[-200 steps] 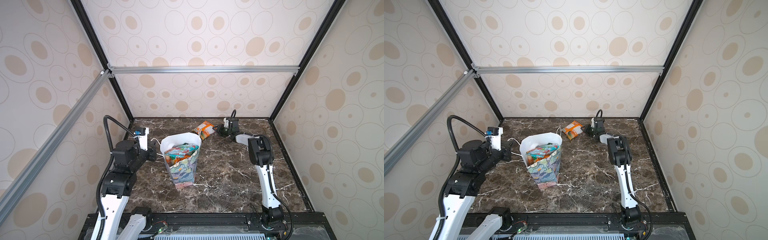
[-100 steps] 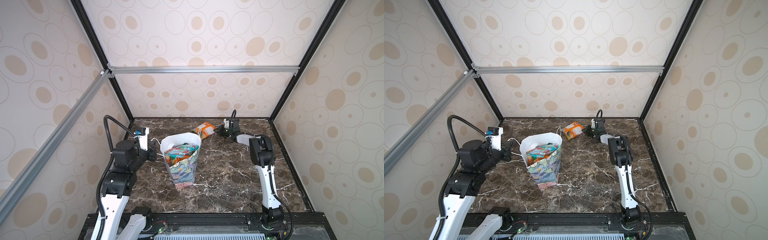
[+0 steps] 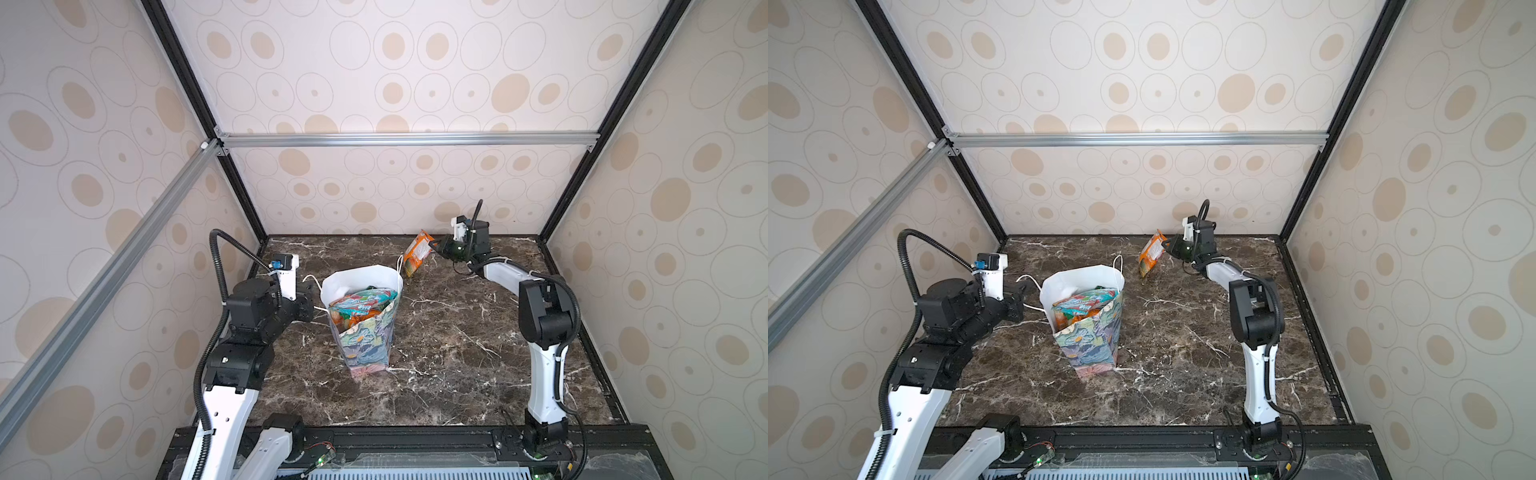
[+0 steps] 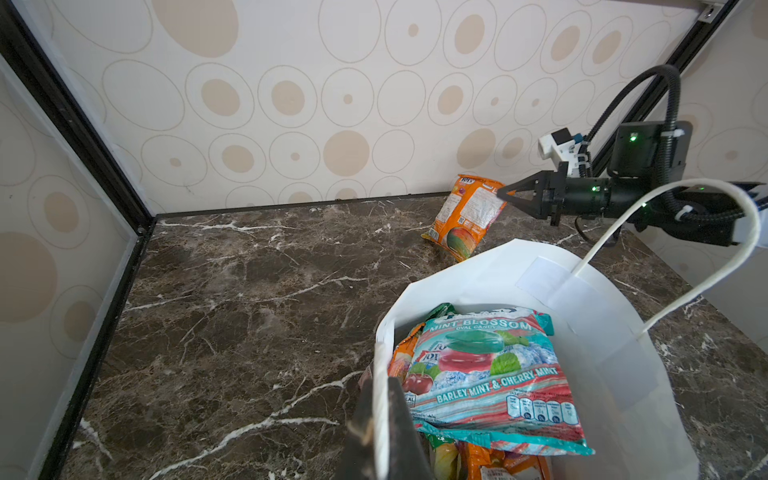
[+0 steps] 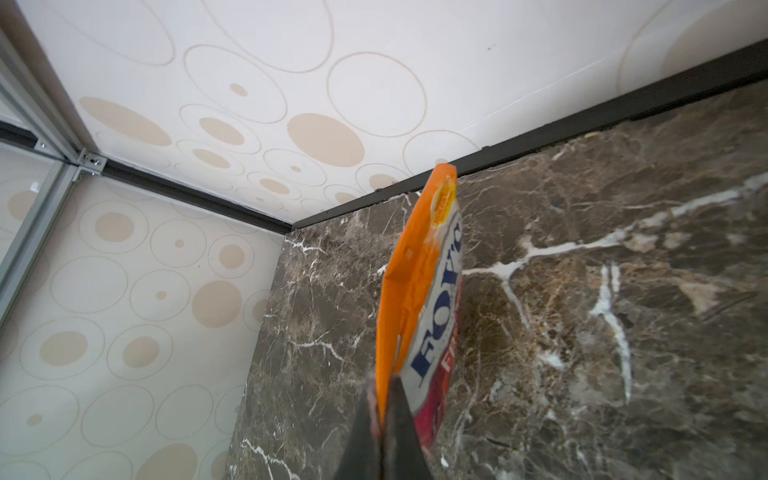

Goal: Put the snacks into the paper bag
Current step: 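Lift the orange Fox's packet upright with the right gripper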

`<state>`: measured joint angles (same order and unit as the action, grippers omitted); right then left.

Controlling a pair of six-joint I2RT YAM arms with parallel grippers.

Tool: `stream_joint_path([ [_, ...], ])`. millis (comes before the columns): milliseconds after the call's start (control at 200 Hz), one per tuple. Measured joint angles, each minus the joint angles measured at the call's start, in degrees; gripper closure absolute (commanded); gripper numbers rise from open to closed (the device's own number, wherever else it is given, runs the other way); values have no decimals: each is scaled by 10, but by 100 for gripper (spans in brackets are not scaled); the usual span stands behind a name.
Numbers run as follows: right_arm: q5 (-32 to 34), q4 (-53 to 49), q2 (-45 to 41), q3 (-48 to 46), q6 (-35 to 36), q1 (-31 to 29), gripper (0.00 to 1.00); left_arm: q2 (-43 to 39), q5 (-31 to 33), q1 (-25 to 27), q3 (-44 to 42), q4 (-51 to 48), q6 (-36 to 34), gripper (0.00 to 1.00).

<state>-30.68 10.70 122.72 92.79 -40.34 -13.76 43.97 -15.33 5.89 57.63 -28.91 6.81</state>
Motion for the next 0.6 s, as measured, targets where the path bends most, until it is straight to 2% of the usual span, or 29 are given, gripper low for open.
stream_joint_path([
  [600,109,-177,-236,28,162,-90,100,0,0,0,3,0,0,96],
])
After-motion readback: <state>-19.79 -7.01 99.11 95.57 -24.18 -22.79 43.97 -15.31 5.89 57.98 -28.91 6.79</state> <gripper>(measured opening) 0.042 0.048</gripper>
